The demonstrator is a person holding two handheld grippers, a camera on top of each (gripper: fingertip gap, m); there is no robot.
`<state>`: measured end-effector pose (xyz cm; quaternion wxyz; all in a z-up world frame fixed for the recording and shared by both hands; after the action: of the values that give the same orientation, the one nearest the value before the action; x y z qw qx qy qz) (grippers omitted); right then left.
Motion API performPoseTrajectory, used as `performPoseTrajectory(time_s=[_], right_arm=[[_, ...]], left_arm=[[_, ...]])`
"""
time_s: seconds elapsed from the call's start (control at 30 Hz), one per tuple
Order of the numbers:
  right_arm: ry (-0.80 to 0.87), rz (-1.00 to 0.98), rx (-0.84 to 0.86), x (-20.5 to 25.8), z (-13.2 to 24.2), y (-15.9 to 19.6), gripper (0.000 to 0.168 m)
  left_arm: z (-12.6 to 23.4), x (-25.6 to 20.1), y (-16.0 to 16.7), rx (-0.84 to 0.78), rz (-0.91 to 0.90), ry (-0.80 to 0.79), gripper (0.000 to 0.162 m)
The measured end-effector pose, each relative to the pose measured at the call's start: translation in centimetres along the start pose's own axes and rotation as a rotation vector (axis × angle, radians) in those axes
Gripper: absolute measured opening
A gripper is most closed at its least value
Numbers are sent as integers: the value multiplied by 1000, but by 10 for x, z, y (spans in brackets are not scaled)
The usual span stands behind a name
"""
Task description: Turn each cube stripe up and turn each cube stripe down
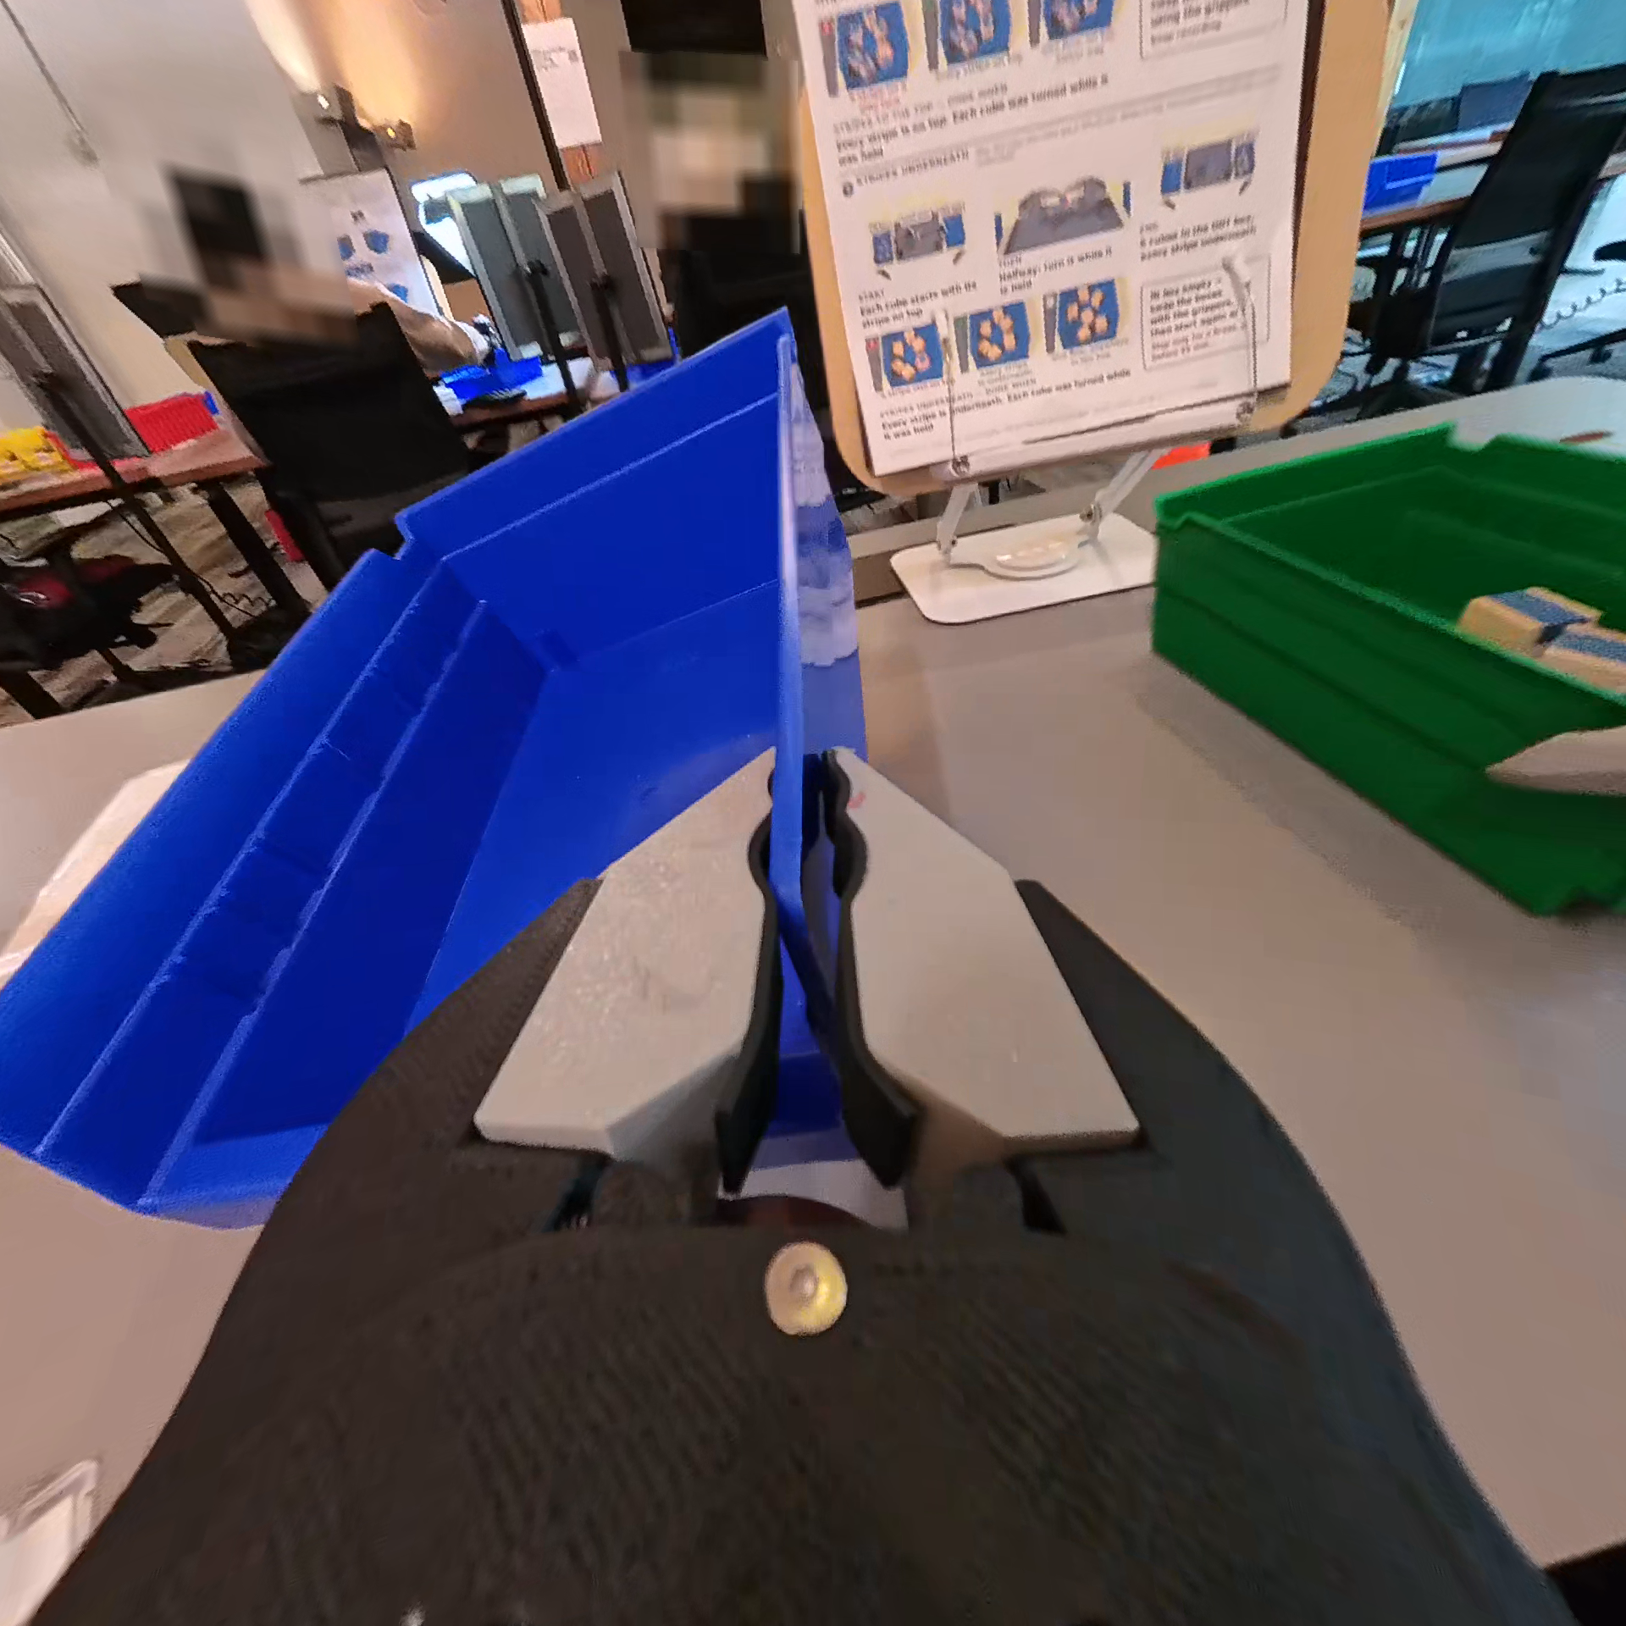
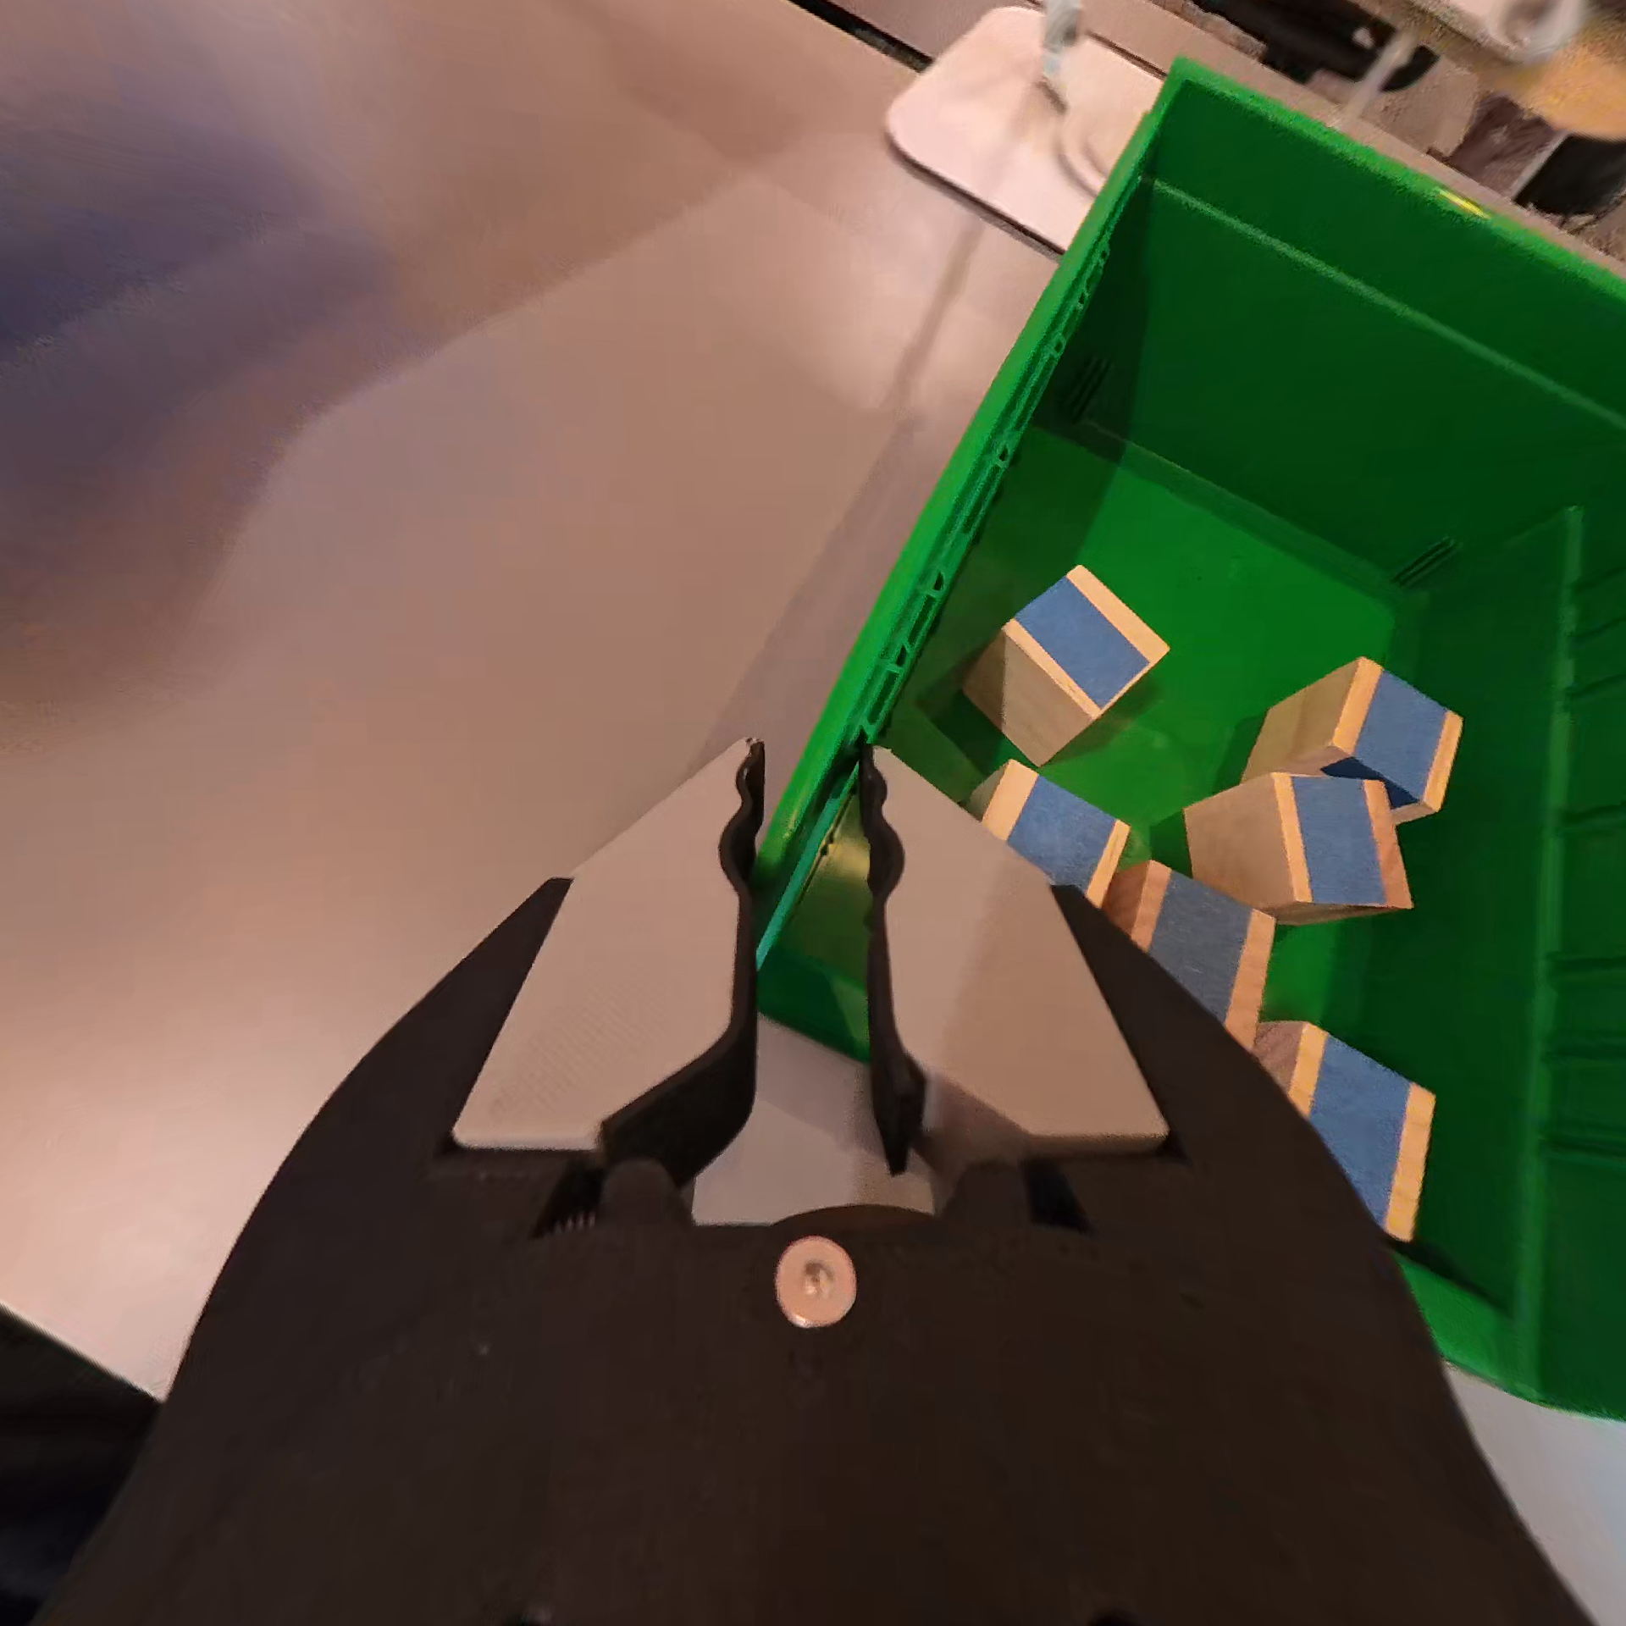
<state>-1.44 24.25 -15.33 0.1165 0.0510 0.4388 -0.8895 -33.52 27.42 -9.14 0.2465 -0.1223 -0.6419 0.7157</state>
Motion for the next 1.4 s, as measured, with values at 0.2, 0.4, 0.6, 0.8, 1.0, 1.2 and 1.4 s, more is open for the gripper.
performPoseTrajectory(time_s=[0.2,0.4,0.6,0.8,1.0,1.2,1.4], right_arm=[[-112,73,9,89,-26,-47,22],[-414,-36,-2,176,-55,-98,35],[-617,-50,-181,190,-7,-129,27],[-500,-45,-362,117,32,-108,24],[-230,-140,-269,12,6,-58,0],[-307,-164,-52,4,-42,-30,0],[-529,-140,23,57,-69,-23,0]], left_arm=[[28,18,-16,-69,9,-48,2],[50,32,-28,-134,-2,-122,2],[56,41,-26,-143,-15,-156,2],[52,44,-23,-128,14,-141,2],[56,33,-31,-178,-16,-138,2],[61,13,-42,-217,-69,-106,2],[64,-7,-48,-252,-89,-27,2]])
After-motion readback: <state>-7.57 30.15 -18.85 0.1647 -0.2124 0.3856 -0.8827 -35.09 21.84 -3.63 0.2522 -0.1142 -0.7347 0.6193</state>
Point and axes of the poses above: each gripper's, where its closed fingertips meet, z back along the fingers, y out of its underside, x = y × z across the jaws, the point moved 10 cm from there along z, back along the fingers, and after that the axes turned 3 degrees about y, right-handed, at the moved point
